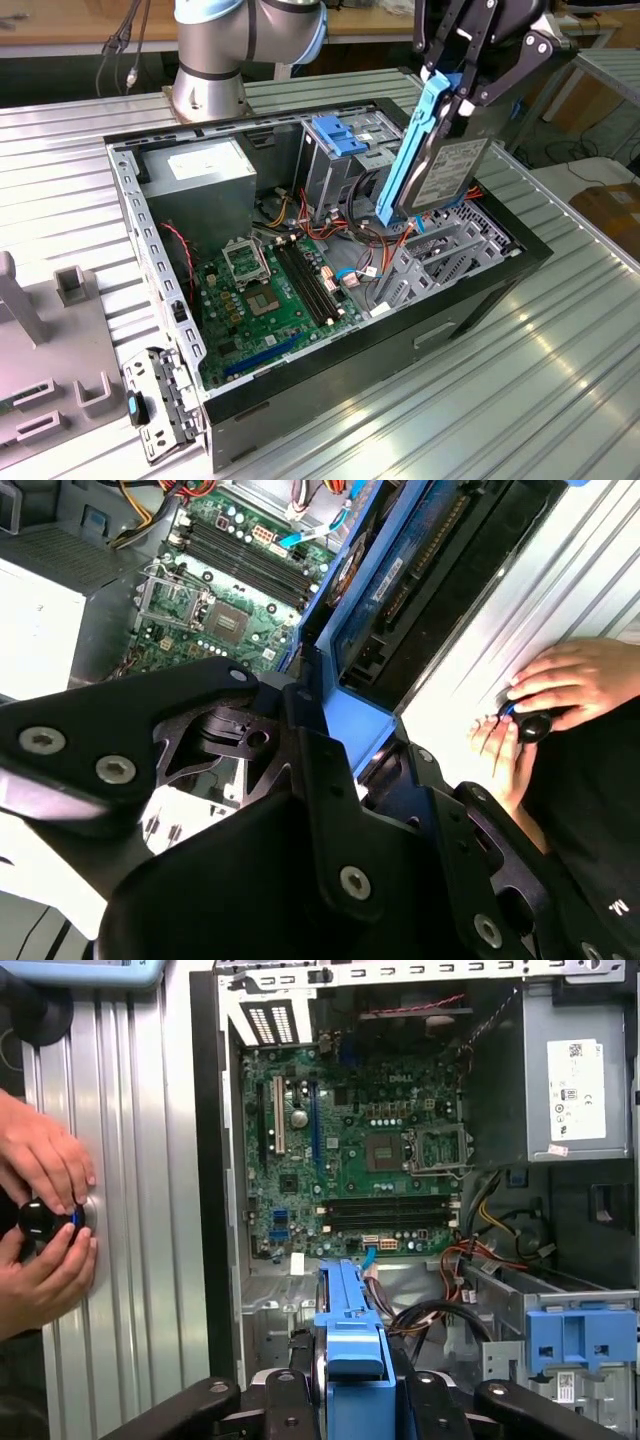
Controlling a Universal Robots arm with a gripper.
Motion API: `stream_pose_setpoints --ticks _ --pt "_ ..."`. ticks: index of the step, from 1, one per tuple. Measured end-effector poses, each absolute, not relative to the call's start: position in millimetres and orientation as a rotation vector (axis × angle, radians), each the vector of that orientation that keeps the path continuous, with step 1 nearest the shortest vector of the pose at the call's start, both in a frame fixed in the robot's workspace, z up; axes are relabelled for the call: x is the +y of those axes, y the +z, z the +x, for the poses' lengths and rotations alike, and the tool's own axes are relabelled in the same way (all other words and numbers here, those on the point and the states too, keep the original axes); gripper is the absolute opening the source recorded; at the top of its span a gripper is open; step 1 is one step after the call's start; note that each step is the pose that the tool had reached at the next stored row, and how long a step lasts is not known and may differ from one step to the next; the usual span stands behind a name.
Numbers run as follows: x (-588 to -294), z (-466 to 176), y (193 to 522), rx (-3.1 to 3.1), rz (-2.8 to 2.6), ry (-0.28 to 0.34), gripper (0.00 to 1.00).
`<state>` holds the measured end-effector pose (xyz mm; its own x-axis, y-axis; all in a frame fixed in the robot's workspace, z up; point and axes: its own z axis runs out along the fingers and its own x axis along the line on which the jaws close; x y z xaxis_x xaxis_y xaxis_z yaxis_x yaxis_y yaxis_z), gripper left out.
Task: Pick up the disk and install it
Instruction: 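Insert the disk into the insertion slot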
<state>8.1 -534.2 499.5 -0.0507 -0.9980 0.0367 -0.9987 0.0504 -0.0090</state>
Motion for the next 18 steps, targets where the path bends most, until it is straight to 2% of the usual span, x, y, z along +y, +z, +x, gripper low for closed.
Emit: stream_pose_setpoints --ticks 18 --pt "-554 49 474 -2.270 2.138 0.053 0.37"
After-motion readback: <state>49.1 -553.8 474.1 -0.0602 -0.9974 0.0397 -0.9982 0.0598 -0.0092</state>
